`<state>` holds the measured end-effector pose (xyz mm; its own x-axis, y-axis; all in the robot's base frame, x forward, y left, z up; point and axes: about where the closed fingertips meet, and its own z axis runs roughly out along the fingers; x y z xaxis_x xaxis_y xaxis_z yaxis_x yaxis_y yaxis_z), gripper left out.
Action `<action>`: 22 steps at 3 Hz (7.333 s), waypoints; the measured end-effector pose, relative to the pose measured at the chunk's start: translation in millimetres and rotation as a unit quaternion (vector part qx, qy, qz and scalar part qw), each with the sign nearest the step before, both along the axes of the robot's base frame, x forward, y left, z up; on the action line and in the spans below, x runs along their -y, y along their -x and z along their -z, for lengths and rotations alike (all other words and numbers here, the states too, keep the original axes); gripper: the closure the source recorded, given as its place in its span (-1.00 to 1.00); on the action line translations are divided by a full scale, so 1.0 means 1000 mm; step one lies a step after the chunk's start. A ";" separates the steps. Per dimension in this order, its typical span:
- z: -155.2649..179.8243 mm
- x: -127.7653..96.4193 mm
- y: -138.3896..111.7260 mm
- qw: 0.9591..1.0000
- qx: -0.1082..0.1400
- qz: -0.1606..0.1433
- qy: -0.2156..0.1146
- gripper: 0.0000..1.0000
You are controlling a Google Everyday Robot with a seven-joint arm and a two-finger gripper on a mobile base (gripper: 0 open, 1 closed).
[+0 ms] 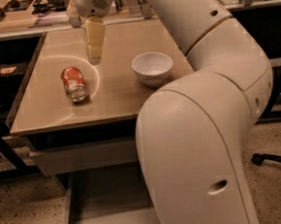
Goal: Place coke can into middle drawer
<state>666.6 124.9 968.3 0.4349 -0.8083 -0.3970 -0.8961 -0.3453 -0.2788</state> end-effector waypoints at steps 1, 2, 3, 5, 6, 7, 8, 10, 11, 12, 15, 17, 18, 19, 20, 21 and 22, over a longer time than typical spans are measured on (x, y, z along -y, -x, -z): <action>0.028 -0.012 -0.014 0.999 -0.021 0.032 0.028 -1.00; 0.060 -0.032 -0.030 0.996 -0.055 0.052 0.043 -1.00; 0.061 -0.039 -0.037 0.997 -0.045 0.055 0.031 -1.00; 0.083 -0.071 -0.041 0.995 -0.063 0.063 0.034 -1.00; 0.073 -0.069 -0.040 0.996 -0.045 0.076 0.027 -1.00; 0.088 -0.055 0.005 0.994 -0.035 0.104 0.023 -1.00; 0.088 -0.055 0.004 0.994 -0.034 0.104 0.022 -1.00; 0.094 -0.065 -0.006 0.995 -0.049 0.068 0.045 -1.00; 0.101 -0.069 -0.010 0.995 -0.058 0.058 0.051 -1.00; 0.109 -0.071 -0.014 0.995 -0.070 0.055 0.048 -1.00; 0.129 -0.078 -0.022 0.993 -0.096 0.054 0.036 -1.00; 0.130 -0.082 -0.020 0.994 -0.092 0.044 0.037 -1.00; 0.133 -0.081 -0.015 0.994 -0.088 0.042 0.041 -1.00; 0.133 -0.081 -0.015 0.994 -0.088 0.041 0.041 -0.64; 0.133 -0.081 -0.015 0.994 -0.088 0.041 0.041 -0.18; 0.133 -0.081 -0.015 0.994 -0.088 0.041 0.041 0.30; 0.133 -0.081 -0.015 0.994 -0.088 0.041 0.041 0.76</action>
Offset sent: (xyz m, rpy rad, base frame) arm 0.0315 0.0197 -0.0592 -0.1984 0.1829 -0.1193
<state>681.2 206.3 835.0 0.2947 -0.8712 -0.3927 -0.9550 -0.2832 -0.0884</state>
